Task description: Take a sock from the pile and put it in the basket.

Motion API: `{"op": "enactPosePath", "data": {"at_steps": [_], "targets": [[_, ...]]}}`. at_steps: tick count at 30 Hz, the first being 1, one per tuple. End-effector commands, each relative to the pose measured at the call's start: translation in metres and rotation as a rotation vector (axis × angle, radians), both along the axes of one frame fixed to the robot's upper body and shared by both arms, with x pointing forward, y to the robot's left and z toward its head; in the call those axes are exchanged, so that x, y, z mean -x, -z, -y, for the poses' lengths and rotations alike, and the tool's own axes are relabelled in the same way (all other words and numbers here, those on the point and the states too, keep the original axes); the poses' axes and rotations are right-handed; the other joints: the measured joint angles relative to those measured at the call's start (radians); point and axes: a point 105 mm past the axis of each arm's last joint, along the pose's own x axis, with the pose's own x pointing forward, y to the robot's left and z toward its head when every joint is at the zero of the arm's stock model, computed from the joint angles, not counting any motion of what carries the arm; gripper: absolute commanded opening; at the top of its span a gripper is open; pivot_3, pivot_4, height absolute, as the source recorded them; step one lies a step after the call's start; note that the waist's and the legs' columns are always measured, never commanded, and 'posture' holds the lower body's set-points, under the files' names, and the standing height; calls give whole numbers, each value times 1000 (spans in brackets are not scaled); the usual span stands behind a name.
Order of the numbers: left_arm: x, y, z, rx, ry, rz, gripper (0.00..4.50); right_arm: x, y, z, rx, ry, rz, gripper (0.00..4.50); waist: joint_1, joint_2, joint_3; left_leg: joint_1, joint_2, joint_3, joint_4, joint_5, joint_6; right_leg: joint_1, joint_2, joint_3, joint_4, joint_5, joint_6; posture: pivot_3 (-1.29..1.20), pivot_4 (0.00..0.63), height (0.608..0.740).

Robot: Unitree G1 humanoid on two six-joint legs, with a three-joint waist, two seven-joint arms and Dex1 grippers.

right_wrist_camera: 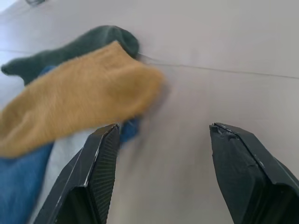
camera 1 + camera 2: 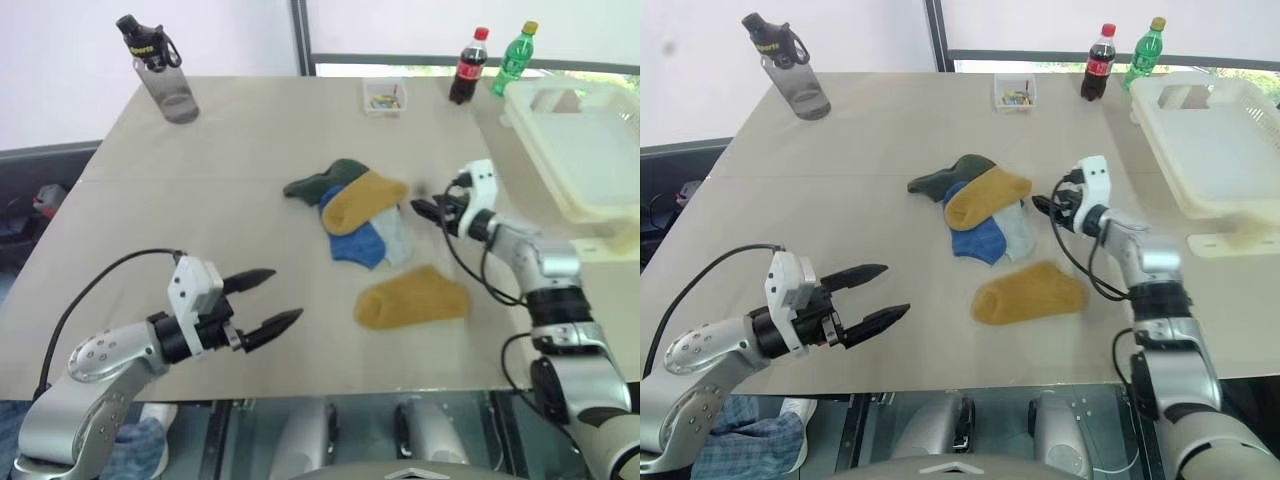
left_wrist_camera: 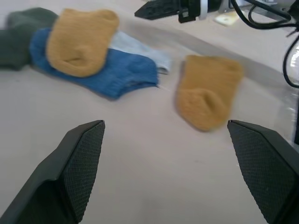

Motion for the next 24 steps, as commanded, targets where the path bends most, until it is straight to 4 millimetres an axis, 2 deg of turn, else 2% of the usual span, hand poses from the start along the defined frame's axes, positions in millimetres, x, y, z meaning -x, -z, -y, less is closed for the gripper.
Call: {"op": "enactPosePath", "data": {"at_steps": [1,4,12,19,24], "targets": [[-4,-12,-5,-6,-27,72,4500,-19,-17,4,-71,92,26,3168,1,0,0,0,0,0,0,0,0,0,0,0,0,0,0,0,150,740],[-8,-15,-12,-29,-63,98,4500,-30,-18,1,-123,146,-5,3168,1,0,0,-1,-1,0,0,0,0,-1,0,0,0,0,0,0,150,740],[-19,-20,-23,-25,-167,128,4500,-41,-20,-5,-154,171,-26,3168,-8,0,0,-1,0,3,-1,0,0,-3,0,2,2,0,0,0,150,740],[-20,-16,-25,-21,-205,113,4500,-40,-30,-13,-246,116,-52,3168,-22,0,0,-2,0,3,-1,0,0,-4,0,4,2,0,0,0,150,740],[-20,-15,-25,-20,-207,108,4500,-33,-24,-14,-250,57,-92,3168,-25,0,0,-3,0,4,-2,0,0,-6,-1,5,2,0,0,0,150,740]]}}
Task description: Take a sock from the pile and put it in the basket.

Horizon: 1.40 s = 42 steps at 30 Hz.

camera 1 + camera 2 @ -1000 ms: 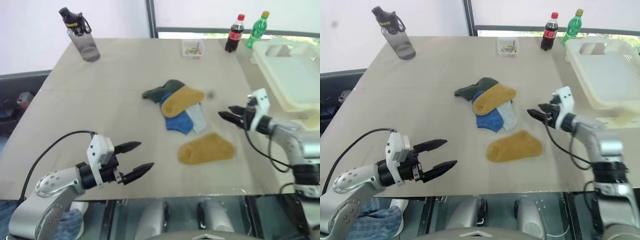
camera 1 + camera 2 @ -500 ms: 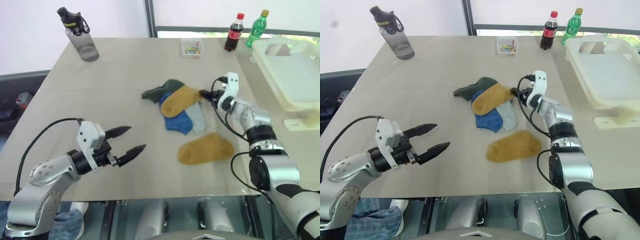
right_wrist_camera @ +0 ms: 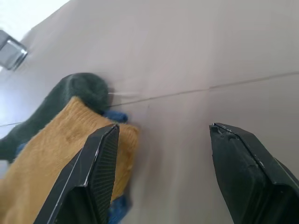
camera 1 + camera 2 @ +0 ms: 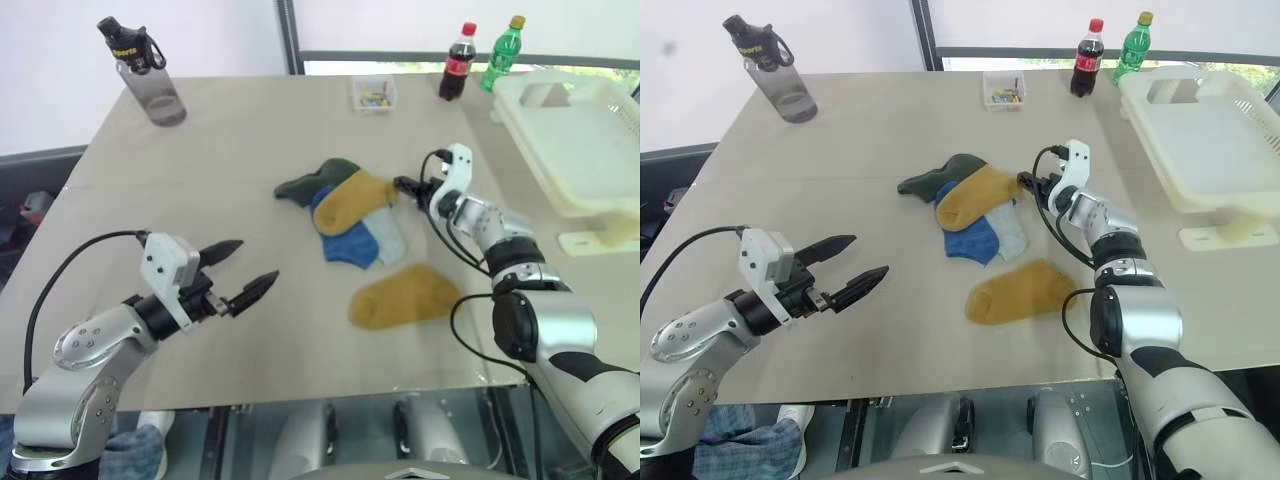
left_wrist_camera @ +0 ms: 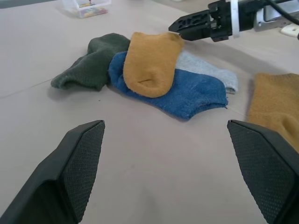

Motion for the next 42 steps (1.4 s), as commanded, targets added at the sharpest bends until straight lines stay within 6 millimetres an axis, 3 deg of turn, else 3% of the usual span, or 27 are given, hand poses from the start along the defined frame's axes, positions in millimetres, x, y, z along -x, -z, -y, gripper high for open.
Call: {"op": "enactPosePath", "data": {"at_steps": [1,6,7,9,11,12,14,29,31,34,42], "targets": [[1,-6,-1,-7,-6,24,4500,1,-22,-1,-31,-49,60,3168,0,0,0,0,0,0,0,0,0,0,0,0,0,0,0,0,150,740],[1,-6,-2,-9,-2,18,4500,9,-19,-6,-34,-108,52,3168,1,0,0,-1,0,0,-1,0,0,-1,0,1,0,0,0,0,150,740],[1,-6,-1,-10,-1,16,4500,10,-19,-6,-30,-105,55,2933,1,0,0,-1,0,0,-1,0,0,-1,-1,1,0,0,0,0,150,740],[1,-6,-1,-11,1,14,4500,10,-19,-5,-27,-99,59,2284,1,0,0,-1,0,0,-1,0,0,-1,-1,2,0,0,0,0,150,740],[1,-6,-1,-11,4,12,4500,11,-19,-4,-27,-101,60,1378,0,0,0,-1,0,1,-1,0,0,-2,-1,4,0,0,0,0,150,740],[1,-5,-1,-11,5,11,4500,12,-18,-4,-25,-102,61,671,0,0,0,-1,0,1,-1,0,0,-2,-1,5,0,0,0,0,150,740],[1,-5,0,-11,7,9,4500,13,-18,-4,-23,-103,63,81,0,0,0,-1,0,1,-1,0,0,-3,-1,5,0,0,0,0,150,740],[2,-3,4,-17,29,-7,4500,25,-14,-6,-5,-149,55,81,0,0,0,-1,0,3,-2,0,0,-4,-1,7,0,0,0,0,150,740],[2,-3,4,-16,32,-9,4500,26,-12,-5,-2,-147,48,454,0,0,0,-1,0,4,-2,0,0,-4,-1,8,0,0,0,0,150,740],[2,-2,4,-15,35,-11,4500,26,-11,-5,5,-135,43,1570,0,0,0,-1,0,4,-2,0,0,-4,-1,8,0,0,0,0,150,740],[3,-1,6,-13,39,-14,4500,27,-16,-12,-42,-159,43,1570,0,0,0,-1,0,4,-3,0,0,-4,-1,8,0,0,0,0,150,740]]}}
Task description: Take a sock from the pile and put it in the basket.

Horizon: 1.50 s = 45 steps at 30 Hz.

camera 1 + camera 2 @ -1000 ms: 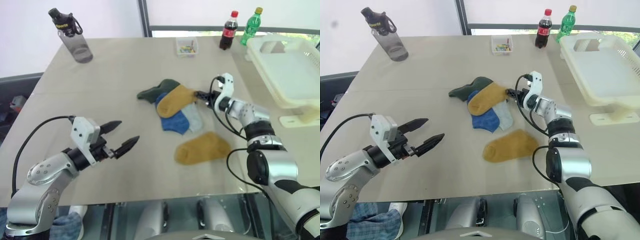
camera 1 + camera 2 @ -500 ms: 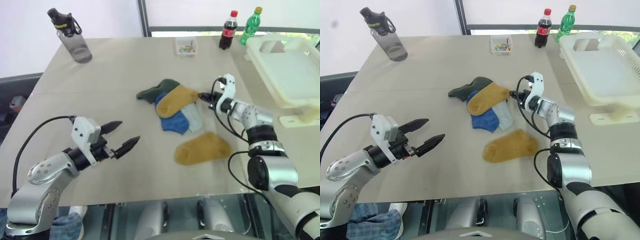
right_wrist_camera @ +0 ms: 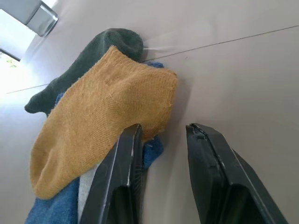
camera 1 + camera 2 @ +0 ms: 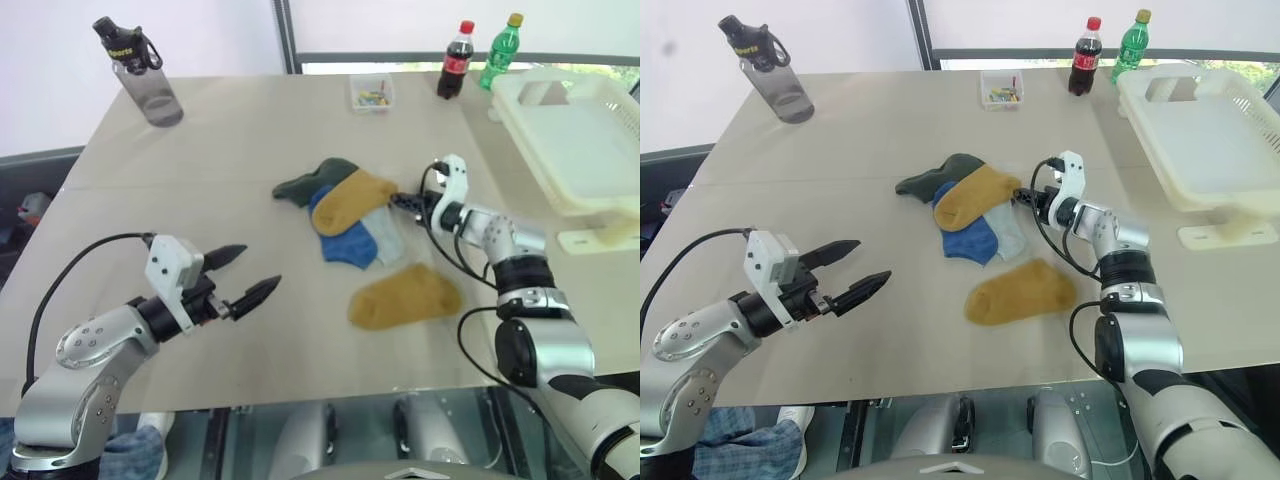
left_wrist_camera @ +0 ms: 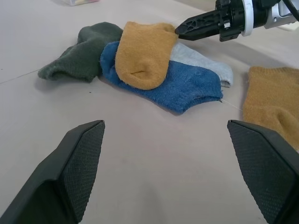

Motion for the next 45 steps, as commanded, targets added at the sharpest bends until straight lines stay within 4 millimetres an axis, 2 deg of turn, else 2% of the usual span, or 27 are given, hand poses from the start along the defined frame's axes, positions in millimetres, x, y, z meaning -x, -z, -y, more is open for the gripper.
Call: {"op": "enactPosePath", "data": {"at_steps": [1,8,11,12,13,18,24,30,33,39,45], "targets": [[1,-5,4,-10,19,27,4500,0,-19,-4,-37,-18,58,1570,0,0,0,0,0,0,0,0,0,0,0,0,0,0,0,0,150,740],[2,-4,4,-9,20,23,4500,2,-20,-12,-71,-28,53,1570,0,0,0,0,0,0,0,0,0,0,0,0,0,0,0,0,150,740],[2,-3,4,-9,19,22,4500,1,-20,-11,-68,-18,62,747,0,0,0,0,0,0,0,0,0,0,0,0,0,0,0,0,150,740],[2,-3,4,-9,20,22,4500,1,-20,-10,-67,-18,64,167,0,0,0,0,0,0,0,0,0,0,0,0,0,0,0,0,150,740],[2,-3,4,-9,20,22,4500,1,-20,-10,-67,-17,64,56,0,0,0,0,0,0,0,0,0,0,0,0,0,0,0,0,150,740],[2,-2,4,-8,23,19,4500,4,-20,-9,-62,-25,61,56,0,0,0,0,0,0,0,0,0,0,0,0,0,0,0,0,150,740],[4,-1,5,-7,26,13,4500,26,-31,-8,-67,-65,70,56,1,0,0,0,0,1,-1,0,0,-1,-1,0,0,0,0,0,150,740],[6,1,5,-4,29,4,4500,52,-15,24,9,2,16,56,9,0,0,0,0,0,-1,0,0,0,-2,1,0,0,0,0,150,740],[7,2,5,-3,34,-2,4500,70,-15,36,21,13,-6,56,9,0,0,-1,0,0,-1,-1,1,-1,-2,1,-1,0,0,0,150,740],[5,5,8,-4,63,-17,4500,110,-14,43,47,-37,-49,56,6,0,0,1,1,0,-2,-2,4,0,-1,1,0,0,0,0,150,740],[-10,7,21,41,68,-31,4500,111,-5,56,77,26,-80,56,6,-1,0,2,0,1,-2,-3,5,0,1,1,1,0,0,0,150,740]]}}
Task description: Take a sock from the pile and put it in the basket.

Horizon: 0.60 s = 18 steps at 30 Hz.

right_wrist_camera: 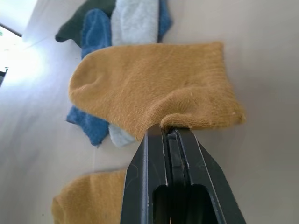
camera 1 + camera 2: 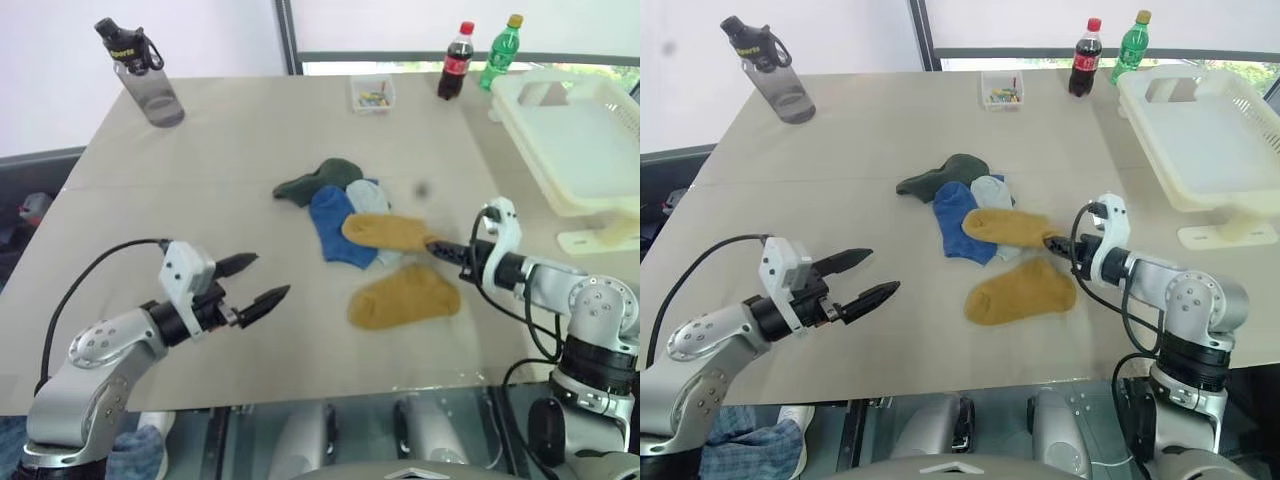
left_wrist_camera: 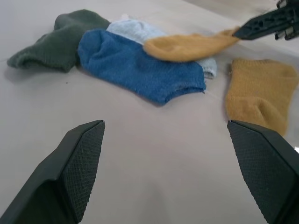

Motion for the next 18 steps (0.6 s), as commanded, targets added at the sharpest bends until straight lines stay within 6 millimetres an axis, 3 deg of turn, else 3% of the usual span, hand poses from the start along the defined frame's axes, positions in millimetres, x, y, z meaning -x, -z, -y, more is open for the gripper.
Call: {"op": "enactPosePath", "data": {"at_steps": [1,5,7,13,18], "targets": [[-13,1,13,53,-11,-19,4500,-3,-7,7,14,34,43,56,2,0,0,0,0,0,0,0,0,0,0,-1,0,0,0,0,150,740],[-33,16,31,97,-64,-134,4500,-4,-4,6,16,38,38,56,4,-1,0,0,-1,0,0,0,0,0,1,-1,0,0,0,0,150,740],[-47,24,51,151,-58,-229,4500,-5,-2,5,19,39,38,56,10,-1,0,0,-1,1,0,0,0,0,1,-1,1,0,0,0,150,740],[-71,14,93,437,-8,-362,4500,-8,1,1,16,42,43,56,18,-1,0,0,-1,1,3,2,-4,0,2,-1,1,0,1,0,150,740],[-86,10,102,574,-17,-460,4500,-8,4,-6,2,48,47,56,16,-1,-1,0,-1,1,4,3,-4,0,2,0,3,0,1,0,150,740]]}}
